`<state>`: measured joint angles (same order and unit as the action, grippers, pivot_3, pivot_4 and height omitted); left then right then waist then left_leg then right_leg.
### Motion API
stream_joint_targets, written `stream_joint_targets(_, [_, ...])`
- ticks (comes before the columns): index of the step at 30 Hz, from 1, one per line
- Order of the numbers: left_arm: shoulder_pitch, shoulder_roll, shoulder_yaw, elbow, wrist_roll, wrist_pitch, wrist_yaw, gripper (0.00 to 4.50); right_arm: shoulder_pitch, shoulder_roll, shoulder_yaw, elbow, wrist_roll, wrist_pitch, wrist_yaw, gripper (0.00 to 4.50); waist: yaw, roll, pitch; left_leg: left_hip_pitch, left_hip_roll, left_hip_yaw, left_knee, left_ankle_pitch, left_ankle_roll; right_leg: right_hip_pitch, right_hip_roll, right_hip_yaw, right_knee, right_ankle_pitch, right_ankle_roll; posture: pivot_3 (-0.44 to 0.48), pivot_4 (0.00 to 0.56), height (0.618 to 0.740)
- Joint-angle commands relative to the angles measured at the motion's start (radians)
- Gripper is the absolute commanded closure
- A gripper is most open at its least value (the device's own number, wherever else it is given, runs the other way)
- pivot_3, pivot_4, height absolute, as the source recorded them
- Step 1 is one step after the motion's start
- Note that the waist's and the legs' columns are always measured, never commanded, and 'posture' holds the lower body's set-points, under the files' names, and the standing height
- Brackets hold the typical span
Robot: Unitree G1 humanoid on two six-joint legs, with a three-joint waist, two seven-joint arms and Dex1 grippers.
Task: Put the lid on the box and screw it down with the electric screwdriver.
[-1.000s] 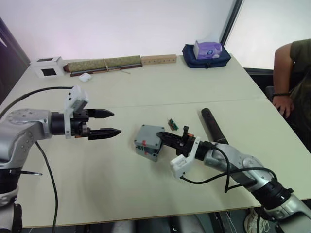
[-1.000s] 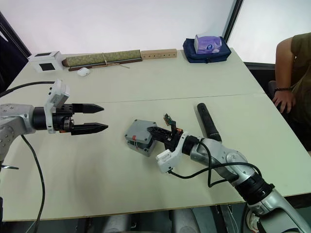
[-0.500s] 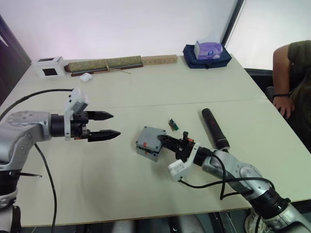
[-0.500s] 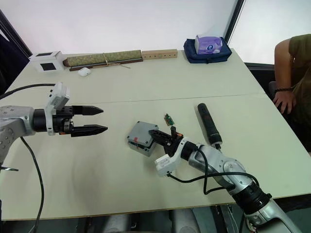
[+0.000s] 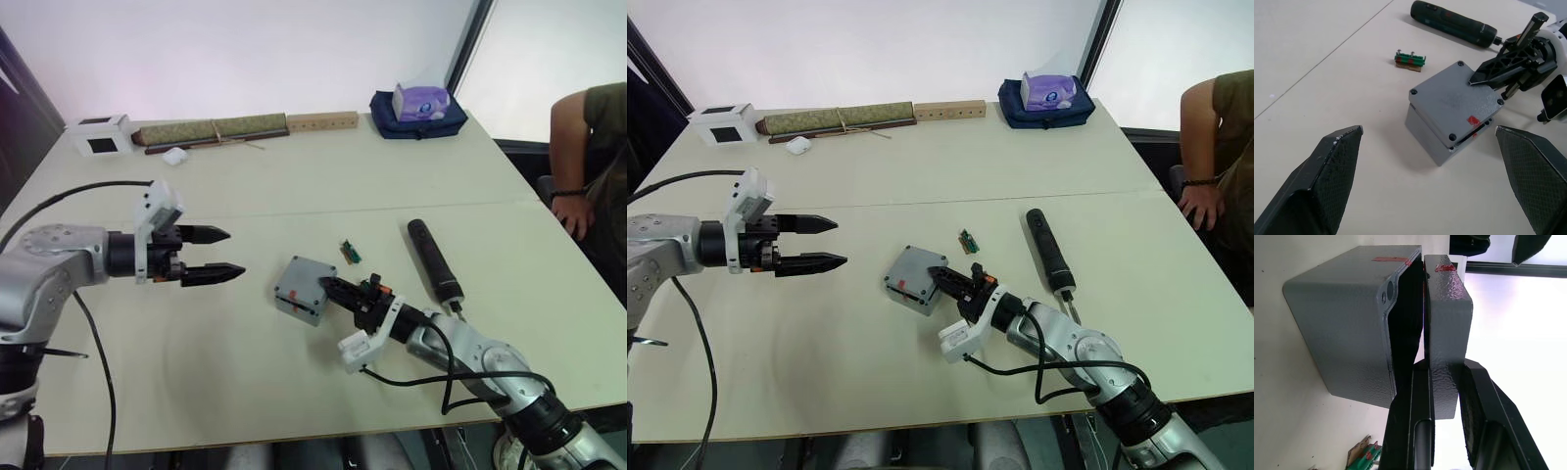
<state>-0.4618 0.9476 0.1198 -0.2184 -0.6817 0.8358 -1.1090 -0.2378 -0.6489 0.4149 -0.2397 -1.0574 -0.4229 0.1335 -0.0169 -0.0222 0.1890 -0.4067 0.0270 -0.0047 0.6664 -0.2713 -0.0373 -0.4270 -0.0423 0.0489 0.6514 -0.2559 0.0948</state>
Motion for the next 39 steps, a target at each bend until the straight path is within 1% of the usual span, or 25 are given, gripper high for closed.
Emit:
stream_joint_targets(1, [-0.029,-0.010,-0.006,-0.020,0.003,-0.023,0.004,0.05,0.014,-0.007,-0.001,-0.005,-0.012,-0.014,0.000,4.31,-0.001,0.000,0.000,0.000,0.000,0.000,0.000,0.000,0.000,0.000,0.000,0.000,0.000,0.000,0.000,0.000,0.150,0.740])
stream_joint_targets(8, [-0.044,-0.025,-0.015,-0.014,0.010,-0.026,0.009,0.05,-0.009,0.014,0.000,0.011,0.034,-0.026,0.012,4.31,-0.002,0.000,0.000,0.000,0.000,0.000,0.000,0.000,0.000,0.000,0.000,0.000,0.001,0.000,0.000,0.000,0.150,0.740])
stream_joint_targets(25, [-0.036,-0.048,-0.011,-0.028,0.014,-0.037,0.037,0.05,-0.049,0.029,-0.026,0.019,0.032,-0.042,-0.039,4.31,-0.003,0.000,0.000,0.000,0.000,0.000,0.000,0.000,0.000,0.000,0.000,0.000,0.002,0.000,0.000,0.000,0.150,0.740])
stream_joint_targets(32, [-0.031,-0.049,-0.007,-0.033,0.012,-0.040,0.043,0.05,-0.040,0.022,-0.016,0.035,0.040,-0.046,-0.014,4.31,-0.002,0.000,0.000,0.000,0.000,0.000,0.000,0.000,0.000,0.000,0.000,0.000,0.002,0.000,0.000,0.000,0.150,0.740])
stream_joint_targets(39, [-0.022,-0.049,-0.002,-0.040,0.007,-0.037,0.047,0.05,-0.016,0.004,-0.015,0.070,0.021,-0.050,-0.039,4.31,0.000,0.000,0.000,0.000,0.000,0.000,0.001,0.000,0.000,0.000,0.000,0.000,0.002,0.000,0.000,0.000,0.150,0.740])
